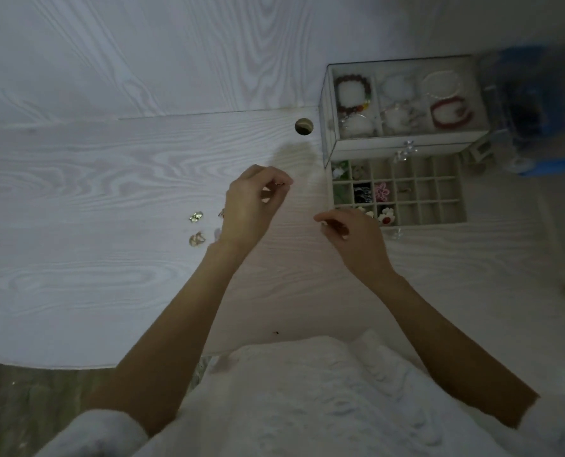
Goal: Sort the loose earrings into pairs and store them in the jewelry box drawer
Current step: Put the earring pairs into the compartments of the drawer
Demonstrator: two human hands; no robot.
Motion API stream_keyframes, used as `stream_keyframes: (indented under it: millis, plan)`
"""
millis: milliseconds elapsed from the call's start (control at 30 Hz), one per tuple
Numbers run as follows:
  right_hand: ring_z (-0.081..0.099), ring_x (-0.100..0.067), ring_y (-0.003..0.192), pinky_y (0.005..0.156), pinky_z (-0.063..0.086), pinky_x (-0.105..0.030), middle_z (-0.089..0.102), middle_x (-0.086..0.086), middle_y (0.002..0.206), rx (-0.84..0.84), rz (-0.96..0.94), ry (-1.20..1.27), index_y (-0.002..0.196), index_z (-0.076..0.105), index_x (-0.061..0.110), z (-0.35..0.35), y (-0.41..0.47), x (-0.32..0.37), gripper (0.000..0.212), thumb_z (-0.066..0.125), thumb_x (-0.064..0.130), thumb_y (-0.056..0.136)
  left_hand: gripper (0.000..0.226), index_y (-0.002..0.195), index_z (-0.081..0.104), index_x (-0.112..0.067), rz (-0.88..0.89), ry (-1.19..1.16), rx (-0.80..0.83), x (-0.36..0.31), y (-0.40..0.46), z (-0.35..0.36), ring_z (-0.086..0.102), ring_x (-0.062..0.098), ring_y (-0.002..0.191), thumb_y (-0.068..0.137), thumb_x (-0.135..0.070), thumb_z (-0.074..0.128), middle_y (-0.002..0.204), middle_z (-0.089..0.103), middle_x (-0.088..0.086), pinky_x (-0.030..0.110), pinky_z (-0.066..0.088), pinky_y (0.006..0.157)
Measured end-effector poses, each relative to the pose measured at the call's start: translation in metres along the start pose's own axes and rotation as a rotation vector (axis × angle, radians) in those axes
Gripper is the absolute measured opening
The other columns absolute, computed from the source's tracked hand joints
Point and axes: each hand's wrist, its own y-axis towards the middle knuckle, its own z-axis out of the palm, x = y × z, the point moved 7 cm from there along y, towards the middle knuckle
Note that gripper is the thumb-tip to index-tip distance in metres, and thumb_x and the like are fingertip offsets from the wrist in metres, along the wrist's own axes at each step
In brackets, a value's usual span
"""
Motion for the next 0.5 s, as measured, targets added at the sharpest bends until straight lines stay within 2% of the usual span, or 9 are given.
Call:
stream_keyframes:
  millis: [67,233,300,367,433,500]
  plan:
    - [0.057,-0.001,0.077,0.075,0.044,-0.004,0.065,0.005,0.090,-0.072,0.083,0.066,0.097,0.070,0.014,-0.029,-0.007,-0.019,0.018,0.065,0.004,0.083,0.008,0.088,0.069,-0.007,0.086,-0.005,0.003,-0.025,0.007,0.031,0.057,0.006,0.072,0.084,-0.003,0.064,0.091,0.062,0.004,0.008,0.048,0.067]
    - [0.059,0.011,0.070,0.075,0.049,-0.012,0.064,0.007,0.080,-0.231,0.262,0.218,0.093,0.066,0.021,-0.093,-0.010,-0.069,0.020,0.068,0.005,0.082,0.011,0.087,0.071,-0.010,0.143,0.097,0.108,-0.058,0.043,0.116,0.064,0.019,0.079,0.078,-0.006,0.068,0.094,0.067,0.007,0.029,0.054,0.072]
    - [0.058,0.013,0.068,0.074,0.047,-0.008,0.065,0.005,0.082,-0.287,0.284,0.227,0.096,0.067,0.017,-0.113,-0.007,-0.083,0.020,0.068,0.004,0.081,0.013,0.088,0.073,-0.010,0.101,0.126,0.124,-0.062,0.054,0.136,0.065,0.024,0.086,0.077,-0.005,0.068,0.097,0.070,0.009,0.027,0.049,0.080]
    - [0.059,0.010,0.069,0.077,0.049,-0.011,0.067,0.001,0.085,-0.322,0.288,0.217,0.099,0.069,0.014,-0.128,-0.002,-0.094,0.020,0.069,0.005,0.080,0.016,0.091,0.074,-0.009,0.061,0.155,0.135,-0.062,0.059,0.152,0.065,0.025,0.090,0.078,-0.003,0.067,0.098,0.072,0.010,0.027,0.049,0.084]
    - [0.059,0.009,0.070,0.076,0.049,-0.011,0.068,0.000,0.086,-0.326,0.271,0.201,0.098,0.069,0.013,-0.137,0.004,-0.100,0.019,0.069,0.006,0.080,0.017,0.091,0.074,-0.011,0.044,0.174,0.143,-0.062,0.057,0.162,0.067,0.022,0.085,0.080,-0.003,0.065,0.095,0.073,0.008,0.028,0.053,0.080]
    - [0.059,0.008,0.071,0.073,0.047,-0.006,0.067,0.002,0.085,-0.332,0.249,0.187,0.097,0.069,0.013,-0.142,0.012,-0.105,0.017,0.069,0.006,0.080,0.018,0.090,0.074,-0.011,0.036,0.197,0.122,-0.065,0.052,0.168,0.067,0.020,0.079,0.079,0.000,0.065,0.091,0.074,0.008,0.020,0.048,0.073]
